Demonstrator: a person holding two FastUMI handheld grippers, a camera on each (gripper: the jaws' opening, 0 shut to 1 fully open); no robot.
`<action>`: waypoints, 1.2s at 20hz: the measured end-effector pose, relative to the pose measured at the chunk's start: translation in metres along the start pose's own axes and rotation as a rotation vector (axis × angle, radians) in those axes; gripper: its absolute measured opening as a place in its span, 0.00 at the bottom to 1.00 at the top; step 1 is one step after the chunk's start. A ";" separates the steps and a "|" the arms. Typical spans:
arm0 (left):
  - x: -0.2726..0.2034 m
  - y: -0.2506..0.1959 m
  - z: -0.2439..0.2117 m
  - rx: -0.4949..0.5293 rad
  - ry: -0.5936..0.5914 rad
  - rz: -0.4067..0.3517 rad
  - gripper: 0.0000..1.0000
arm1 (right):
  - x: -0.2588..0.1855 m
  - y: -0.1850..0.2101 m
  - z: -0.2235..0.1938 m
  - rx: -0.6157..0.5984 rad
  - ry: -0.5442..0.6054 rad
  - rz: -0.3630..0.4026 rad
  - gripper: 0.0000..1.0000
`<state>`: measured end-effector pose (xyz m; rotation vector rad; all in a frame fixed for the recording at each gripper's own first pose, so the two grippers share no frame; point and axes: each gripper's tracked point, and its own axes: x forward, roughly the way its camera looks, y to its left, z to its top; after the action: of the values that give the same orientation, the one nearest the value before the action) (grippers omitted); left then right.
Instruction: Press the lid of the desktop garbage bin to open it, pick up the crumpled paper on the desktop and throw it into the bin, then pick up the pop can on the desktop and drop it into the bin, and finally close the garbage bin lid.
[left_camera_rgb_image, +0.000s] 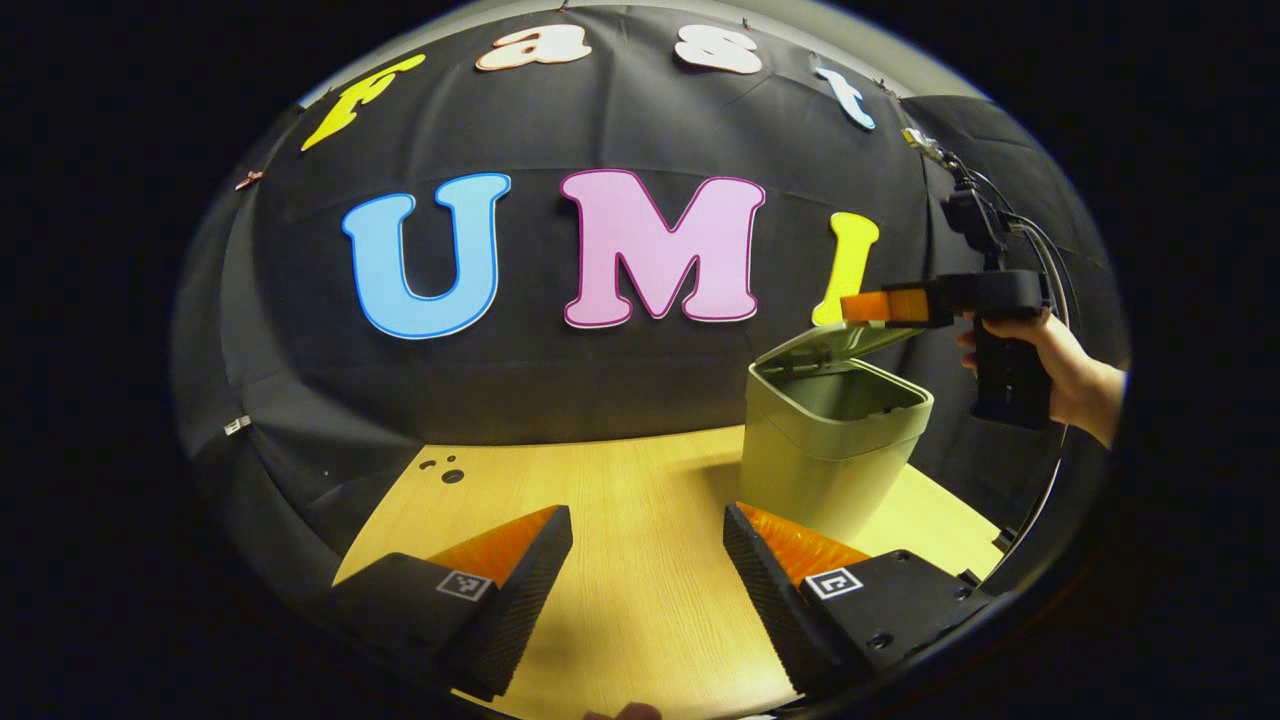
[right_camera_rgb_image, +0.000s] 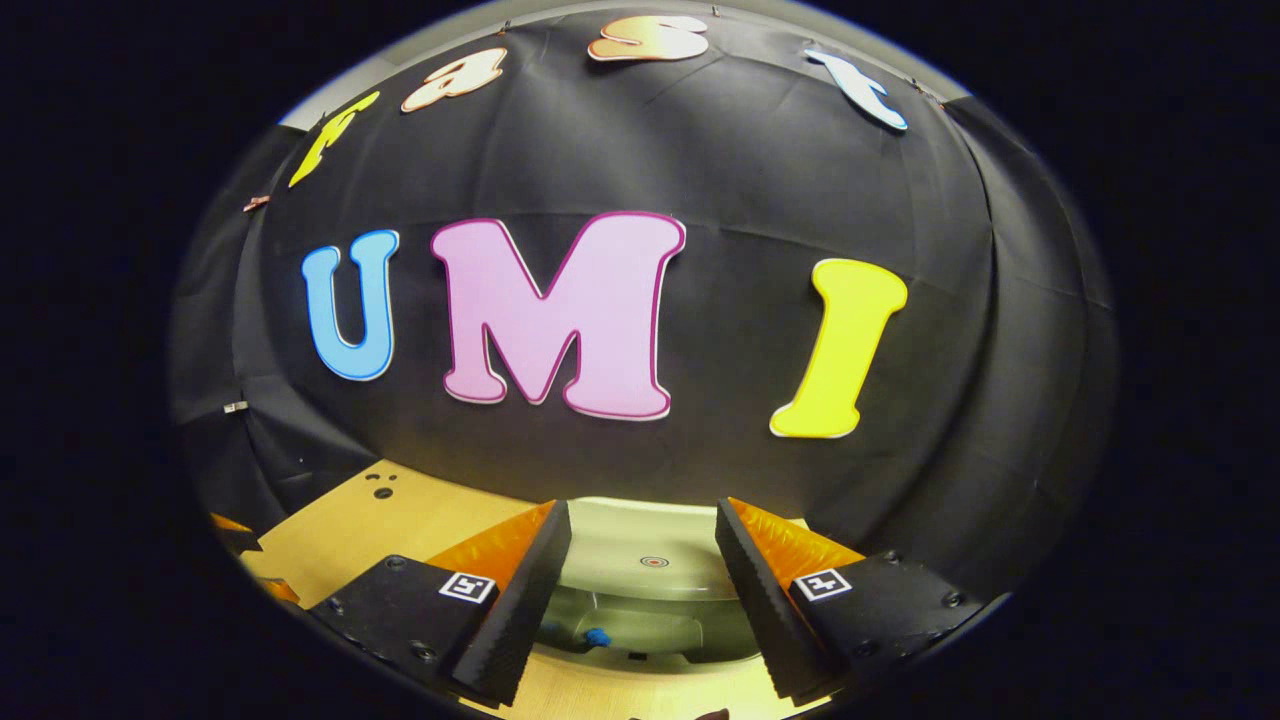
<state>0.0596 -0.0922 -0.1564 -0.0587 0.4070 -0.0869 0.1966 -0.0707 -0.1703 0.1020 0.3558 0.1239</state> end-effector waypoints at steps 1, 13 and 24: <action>0.001 -0.002 -0.001 0.002 0.001 -0.006 0.98 | -0.001 0.001 -0.008 -0.002 0.009 0.000 0.92; 0.002 -0.006 0.001 0.015 0.002 -0.032 0.98 | -0.002 -0.004 -0.065 -0.021 0.064 0.000 0.95; 0.003 -0.012 0.000 0.035 0.002 -0.041 0.98 | -0.003 -0.004 -0.079 0.071 -0.029 0.008 0.98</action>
<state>0.0616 -0.1046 -0.1567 -0.0324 0.4064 -0.1340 0.1660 -0.0688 -0.2435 0.1754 0.3310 0.1180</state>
